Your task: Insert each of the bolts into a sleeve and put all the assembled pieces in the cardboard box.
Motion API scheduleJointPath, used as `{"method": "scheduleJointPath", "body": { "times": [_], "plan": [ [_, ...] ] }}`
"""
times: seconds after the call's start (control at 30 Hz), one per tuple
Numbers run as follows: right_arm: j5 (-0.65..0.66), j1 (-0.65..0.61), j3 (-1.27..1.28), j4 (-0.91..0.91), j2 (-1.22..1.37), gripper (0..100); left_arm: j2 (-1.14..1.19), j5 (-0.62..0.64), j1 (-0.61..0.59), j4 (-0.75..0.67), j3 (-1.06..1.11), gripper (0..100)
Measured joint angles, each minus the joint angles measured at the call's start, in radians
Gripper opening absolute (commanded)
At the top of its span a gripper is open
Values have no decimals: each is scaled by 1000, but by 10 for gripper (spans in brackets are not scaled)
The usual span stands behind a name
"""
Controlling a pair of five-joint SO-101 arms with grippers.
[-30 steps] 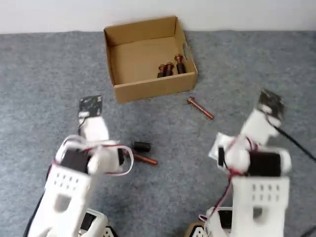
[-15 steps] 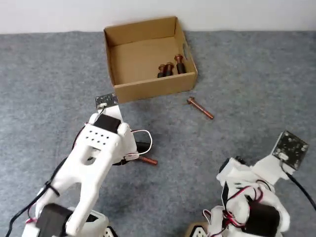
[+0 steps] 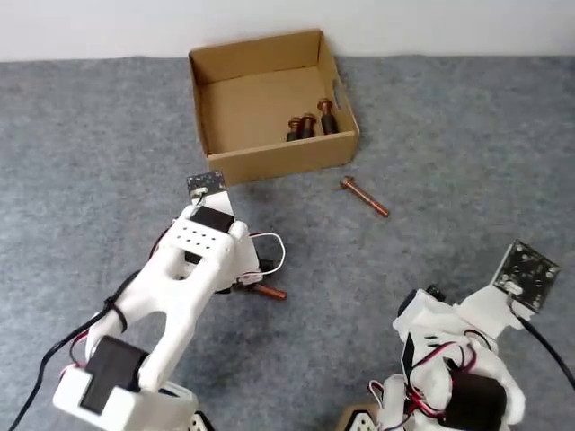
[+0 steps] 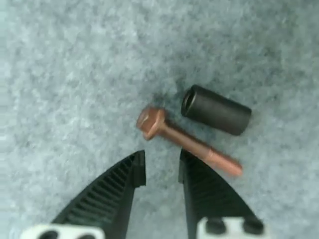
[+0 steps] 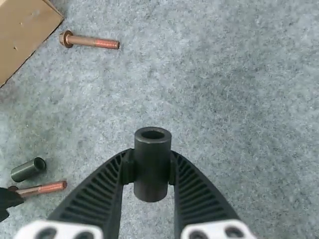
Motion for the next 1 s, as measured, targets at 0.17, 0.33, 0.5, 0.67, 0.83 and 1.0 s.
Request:
{"method": "scheduleJointPath", "body": {
  "times": [0.17, 0.33, 0.5, 0.67, 0.83, 1.0],
  "plan": [
    [0, 0, 0, 0, 0, 8, 41, 2, 0, -57, -15, 122],
    [0, 0, 0, 0, 0, 8, 54, 5, 2, -80, -23, 123],
    [0, 0, 0, 0, 0, 8, 57, 6, 2, -120, -23, 126],
    [-2, 0, 0, 0, 0, 8, 57, 6, 0, -124, -23, 127],
    [-2, 0, 0, 0, 0, 8, 55, 6, 15, -133, -6, 127],
    [-2, 0, 0, 0, 0, 8, 44, 6, 55, -141, 34, 135]
  ]
}}
